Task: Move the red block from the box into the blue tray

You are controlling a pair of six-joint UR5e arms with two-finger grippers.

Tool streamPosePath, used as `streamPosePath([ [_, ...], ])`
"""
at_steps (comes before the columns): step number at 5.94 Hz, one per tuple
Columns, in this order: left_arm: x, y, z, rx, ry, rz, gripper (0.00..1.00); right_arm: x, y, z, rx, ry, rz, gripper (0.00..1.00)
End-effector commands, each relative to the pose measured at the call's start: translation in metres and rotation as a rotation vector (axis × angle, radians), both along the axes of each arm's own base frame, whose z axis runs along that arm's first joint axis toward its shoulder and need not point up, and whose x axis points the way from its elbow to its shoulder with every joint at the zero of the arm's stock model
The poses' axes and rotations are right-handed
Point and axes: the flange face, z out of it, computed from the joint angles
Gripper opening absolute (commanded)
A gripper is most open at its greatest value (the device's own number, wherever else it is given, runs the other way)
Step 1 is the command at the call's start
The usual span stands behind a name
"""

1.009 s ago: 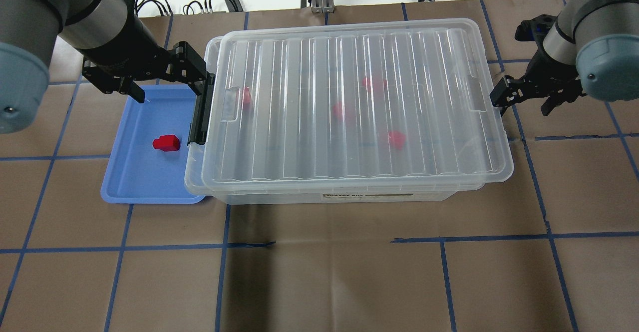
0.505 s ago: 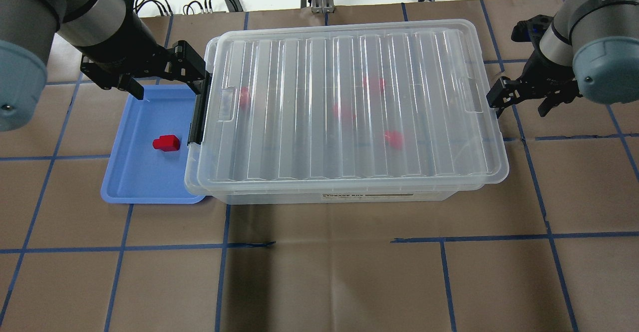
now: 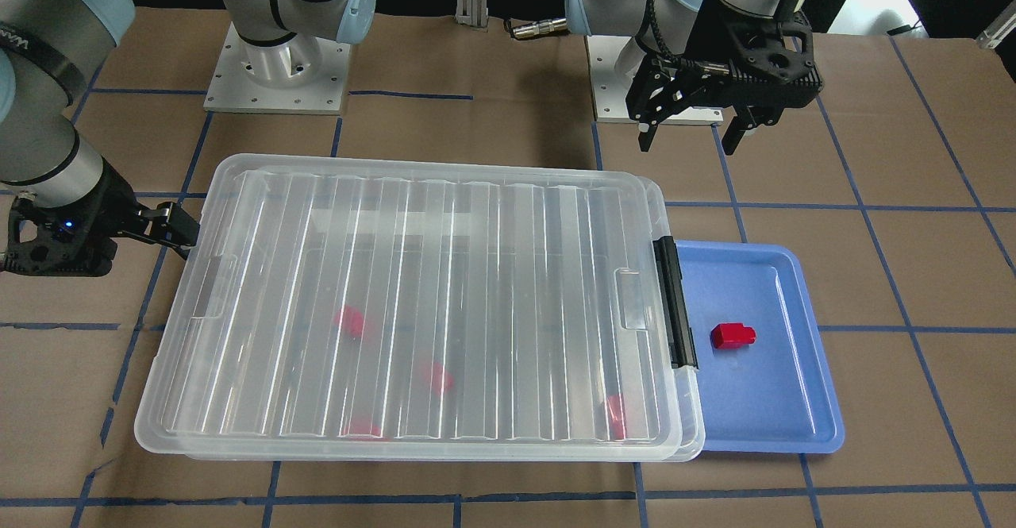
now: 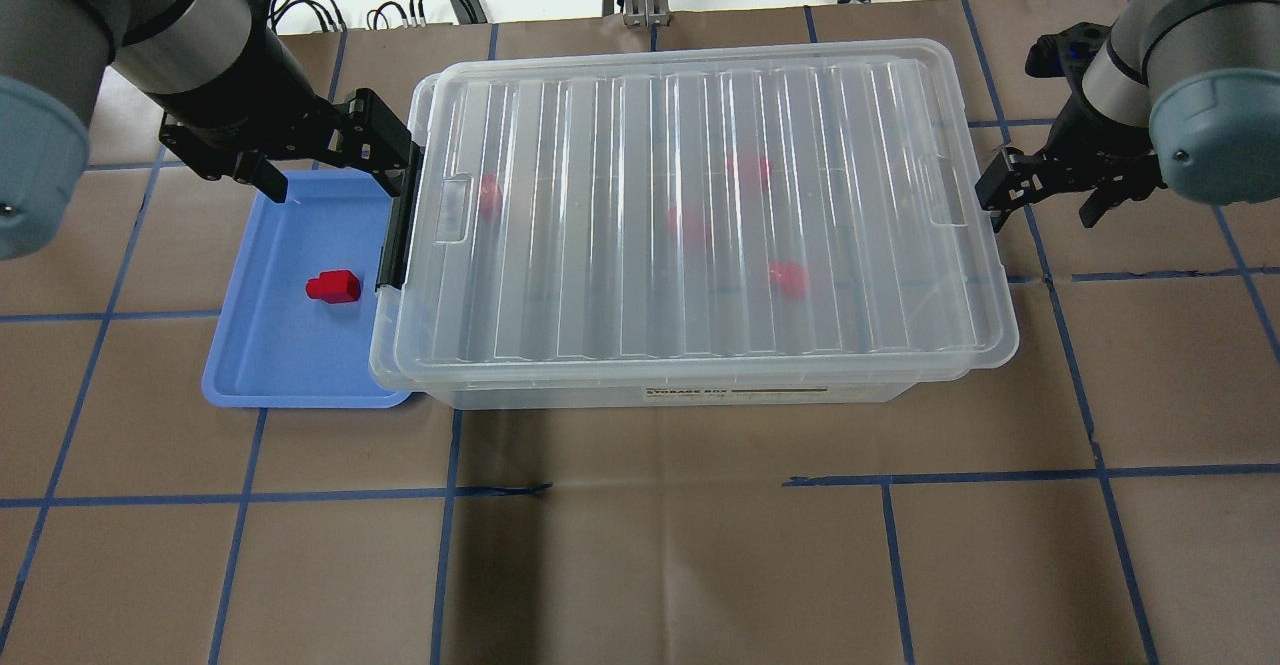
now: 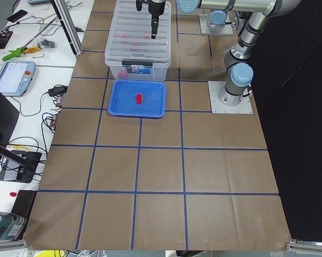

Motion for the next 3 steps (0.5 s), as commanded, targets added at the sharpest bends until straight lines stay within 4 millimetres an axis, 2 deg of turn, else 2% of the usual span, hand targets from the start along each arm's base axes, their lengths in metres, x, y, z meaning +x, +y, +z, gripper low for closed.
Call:
streamPosePath([
  [1, 0.000, 0.000, 0.000, -0.001, -0.003, 0.001, 0.99, 0.016, -0.012, 0.054, -0.081, 0.036, 0.028, 1.00],
  [2, 0.000, 0.000, 0.000, -0.001, -0.003, 0.001, 0.99, 0.028, -0.013, 0.073, -0.064, 0.033, 0.009, 1.00],
  [3, 0.000, 0.000, 0.000, -0.001, -0.001, 0.001, 0.99, 0.048, -0.002, 0.105, -0.061, 0.028, -0.020, 1.00],
])
